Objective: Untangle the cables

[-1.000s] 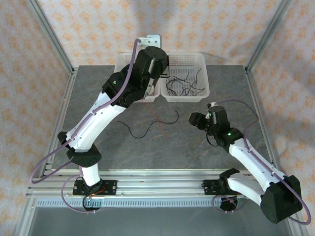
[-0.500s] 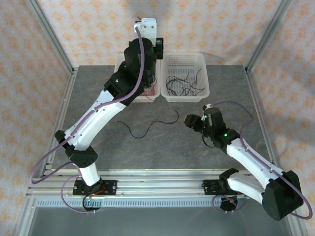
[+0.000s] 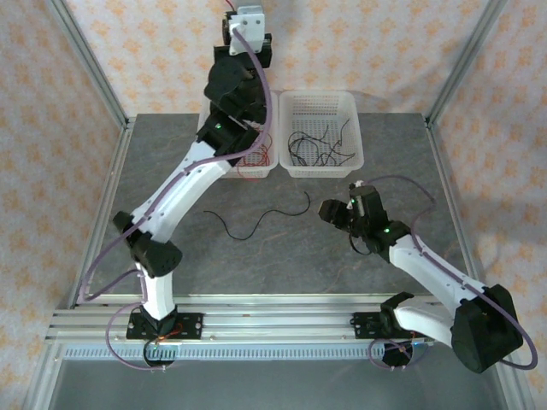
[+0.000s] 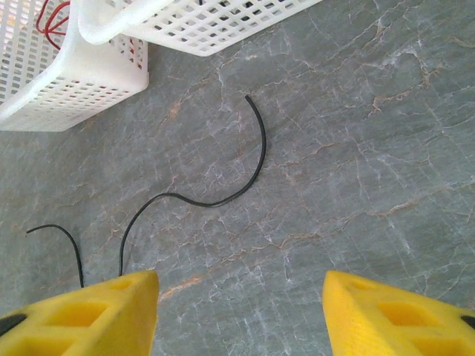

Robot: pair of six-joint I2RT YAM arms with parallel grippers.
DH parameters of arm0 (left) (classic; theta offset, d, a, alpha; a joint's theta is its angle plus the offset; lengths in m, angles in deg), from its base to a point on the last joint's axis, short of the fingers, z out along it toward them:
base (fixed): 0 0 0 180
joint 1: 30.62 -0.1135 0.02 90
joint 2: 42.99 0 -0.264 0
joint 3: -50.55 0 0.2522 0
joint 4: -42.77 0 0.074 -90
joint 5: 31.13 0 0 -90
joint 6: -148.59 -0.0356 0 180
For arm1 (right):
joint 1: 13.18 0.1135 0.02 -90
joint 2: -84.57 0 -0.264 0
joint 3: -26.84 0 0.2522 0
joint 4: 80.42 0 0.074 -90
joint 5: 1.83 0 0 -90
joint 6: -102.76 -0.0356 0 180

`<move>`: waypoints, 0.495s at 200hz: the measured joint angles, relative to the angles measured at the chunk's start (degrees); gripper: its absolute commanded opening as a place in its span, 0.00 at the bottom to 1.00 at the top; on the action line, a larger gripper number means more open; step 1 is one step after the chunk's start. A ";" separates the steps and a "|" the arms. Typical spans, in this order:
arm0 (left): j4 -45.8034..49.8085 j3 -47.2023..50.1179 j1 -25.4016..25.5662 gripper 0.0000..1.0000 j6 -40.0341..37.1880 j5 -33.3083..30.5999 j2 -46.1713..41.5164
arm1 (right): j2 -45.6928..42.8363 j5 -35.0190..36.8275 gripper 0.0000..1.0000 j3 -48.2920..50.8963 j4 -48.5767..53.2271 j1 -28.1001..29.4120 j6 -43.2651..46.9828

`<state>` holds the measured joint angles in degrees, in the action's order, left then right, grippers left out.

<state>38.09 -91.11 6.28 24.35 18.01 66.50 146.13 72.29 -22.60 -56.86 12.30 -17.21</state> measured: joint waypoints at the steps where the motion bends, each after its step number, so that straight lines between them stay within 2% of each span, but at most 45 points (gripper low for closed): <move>1: -0.09 -0.04 -0.07 0.00 -0.02 0.04 0.22 | 0.00 0.02 0.59 -0.02 0.00 0.00 0.00; 48: -0.44 -6.29 -2.54 0.00 -1.81 1.84 11.63 | 0.42 1.03 0.59 -1.14 0.00 0.00 0.17; 99: -2.78 -10.38 -2.75 0.00 -3.30 4.39 11.37 | 3.65 1.31 0.59 -2.62 0.02 0.00 0.66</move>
<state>35.31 -101.49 3.53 21.05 22.40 77.87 149.78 73.60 -25.23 -56.84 12.30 -16.56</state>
